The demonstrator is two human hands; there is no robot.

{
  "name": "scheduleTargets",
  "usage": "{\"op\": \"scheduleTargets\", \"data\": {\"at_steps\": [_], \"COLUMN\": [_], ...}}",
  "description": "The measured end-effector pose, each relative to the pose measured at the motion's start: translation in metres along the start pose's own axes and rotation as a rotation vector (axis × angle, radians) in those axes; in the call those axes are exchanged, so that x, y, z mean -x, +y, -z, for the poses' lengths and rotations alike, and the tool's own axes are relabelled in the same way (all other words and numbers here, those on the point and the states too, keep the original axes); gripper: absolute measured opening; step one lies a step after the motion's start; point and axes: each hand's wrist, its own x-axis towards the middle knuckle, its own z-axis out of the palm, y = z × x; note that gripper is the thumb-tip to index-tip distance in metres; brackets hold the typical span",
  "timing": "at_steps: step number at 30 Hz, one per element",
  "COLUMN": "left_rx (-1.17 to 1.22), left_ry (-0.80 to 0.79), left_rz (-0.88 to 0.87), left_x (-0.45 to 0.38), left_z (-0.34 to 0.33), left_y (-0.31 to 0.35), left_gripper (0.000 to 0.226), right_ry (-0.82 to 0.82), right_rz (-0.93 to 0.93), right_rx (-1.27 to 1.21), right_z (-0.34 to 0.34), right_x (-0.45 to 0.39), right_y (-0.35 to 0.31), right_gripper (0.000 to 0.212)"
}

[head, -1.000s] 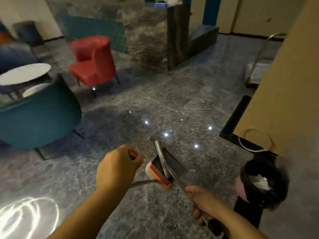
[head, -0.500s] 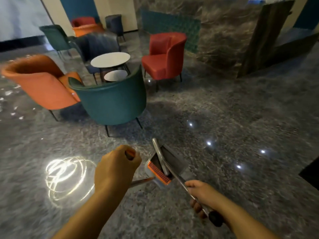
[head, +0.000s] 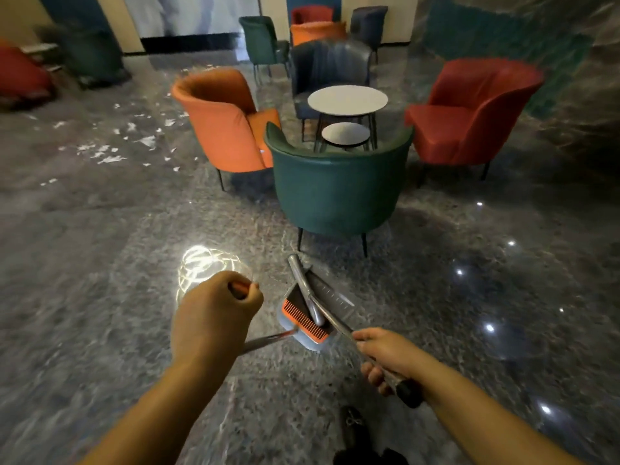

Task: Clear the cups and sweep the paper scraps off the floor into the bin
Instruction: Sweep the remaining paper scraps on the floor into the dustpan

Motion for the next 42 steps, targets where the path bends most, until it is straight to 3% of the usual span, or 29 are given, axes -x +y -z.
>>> {"op": "scheduleTargets", "data": {"at_steps": [8,15,20,26,32,38,42], "left_rx": [-0.021,0.035,0.054,0.035,0.045,0.045,0.046], "left_ry": [0.129,0.341,0.45,0.517,0.506,0.485,0.485], "left_rz": [0.223,0.436,0.531,0.562,0.555,0.534,0.553], "left_x": [-0.102,-0.157,-0.193,-0.269,-0.357,-0.427,-0.483], "left_z": [-0.006,0.002,0.018,0.055,0.095,0.125,0.138], "left_y": [-0.016,-0.043,-0.077,-0.141,-0.207,-0.253,-0.287], "left_gripper": [0.018,0.02,0.017,0.019,0.014,0.013,0.015], "right_ry": [-0.155,-0.304,-0.385,-0.485,-0.474,-0.469,-0.467], "right_rz": [-0.051,0.037,-0.004,-0.08,-0.09,-0.127,-0.141], "right_rx": [0.168,0.376,0.415,0.434,0.483,0.425,0.467], "right_z": [-0.018,-0.056,-0.109,-0.189,-0.274,-0.331,-0.37], "right_x": [-0.1,-0.165,-0.211,-0.27,-0.315,-0.356,-0.398], "right_y": [-0.12,-0.213,-0.251,-0.331,-0.402,-0.459,-0.5], "right_gripper": [0.026,0.036,0.023,0.016,0.038,0.021,0.033]}}
